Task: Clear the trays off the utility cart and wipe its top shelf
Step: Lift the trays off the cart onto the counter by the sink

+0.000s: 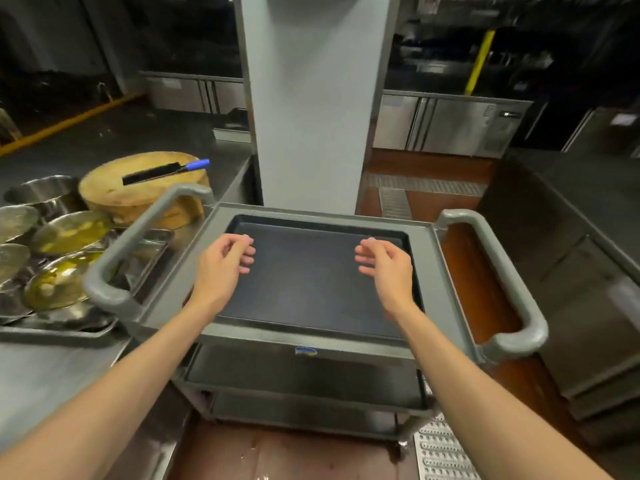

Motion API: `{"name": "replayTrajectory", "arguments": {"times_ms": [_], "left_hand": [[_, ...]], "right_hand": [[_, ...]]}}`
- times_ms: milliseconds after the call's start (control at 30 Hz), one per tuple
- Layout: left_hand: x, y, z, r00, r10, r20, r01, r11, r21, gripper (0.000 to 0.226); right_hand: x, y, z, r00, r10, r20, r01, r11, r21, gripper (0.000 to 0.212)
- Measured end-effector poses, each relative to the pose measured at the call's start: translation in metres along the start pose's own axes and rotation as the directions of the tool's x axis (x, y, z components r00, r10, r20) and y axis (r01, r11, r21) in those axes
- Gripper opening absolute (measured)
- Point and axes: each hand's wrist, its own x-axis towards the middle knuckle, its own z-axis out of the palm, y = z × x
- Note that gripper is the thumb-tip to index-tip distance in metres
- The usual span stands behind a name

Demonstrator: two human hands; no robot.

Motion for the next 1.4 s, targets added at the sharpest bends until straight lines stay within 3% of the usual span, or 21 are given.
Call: {"name": "replayTrajectory", "arguments": {"times_ms": [233,367,433,533,600,667,833,900,1033,1200,1333,1400], "left_hand": [[0.022,-0.037,0.033,0.994,-0.067,0.082,0.055,0.989,0.138,0.015],[0.03,-0.086,0.027,0.974,-0.092,0.209,-0.009,0.898,0.439,0.022],[0.035,-0.121,0.015,0.923,-0.137,0.358,-0.132,0.763,0.633,0.033],[0.036,-0.165,-0.001,0.831,-0.239,0.503,-0.297,0.574,0.763,0.06],[0.036,-0.187,-0.008,0.791,-0.267,0.551,-0.387,0.48,0.787,0.056],[0.035,-0.2,-0.013,0.78,-0.221,0.585,-0.466,0.418,0.78,0.041],[0.04,-0.217,-0.01,0.77,-0.076,0.634,-0.561,0.394,0.728,0.028],[0.043,-0.218,-0.006,0.78,-0.073,0.621,-0.555,0.378,0.741,0.028],[0.048,-0.216,-0.002,0.797,-0.076,0.599,-0.543,0.34,0.767,0.044],[0.059,-0.208,0.0,0.793,-0.03,0.609,-0.602,0.123,0.789,0.079],[0.063,-0.219,-0.004,0.748,-0.025,0.663,-0.66,0.07,0.748,0.085],[0.062,-0.22,-0.007,0.741,-0.028,0.671,-0.668,0.07,0.741,0.085]], "right_hand": [[0.015,0.046,-0.034,0.995,0.055,-0.086,-0.065,0.991,-0.118,0.018],[0.02,0.084,-0.034,0.993,0.115,-0.04,-0.122,0.921,-0.371,0.014],[0.022,0.113,-0.03,0.979,0.184,0.088,-0.088,0.772,-0.63,0.023],[0.021,0.148,-0.023,0.9,0.307,0.309,0.154,0.44,-0.885,0.037],[0.021,0.166,-0.016,0.871,0.329,0.366,0.286,0.266,-0.921,0.036],[0.02,0.177,-0.01,0.871,0.296,0.392,0.361,0.156,-0.92,0.033],[0.02,0.19,-0.005,0.889,0.195,0.415,0.429,-0.034,-0.903,0.021],[0.019,0.19,-0.004,0.874,0.169,0.456,0.475,-0.096,-0.875,0.028],[0.015,0.187,-0.01,0.84,0.08,0.536,0.542,-0.149,-0.827,0.038],[0.014,0.178,-0.026,0.799,-0.022,0.601,0.596,-0.111,-0.795,0.021],[0.011,0.178,-0.033,0.791,-0.086,0.606,0.603,-0.055,-0.796,0.008],[0.01,0.178,-0.03,0.804,-0.067,0.591,0.585,-0.089,-0.806,0.02]]}}
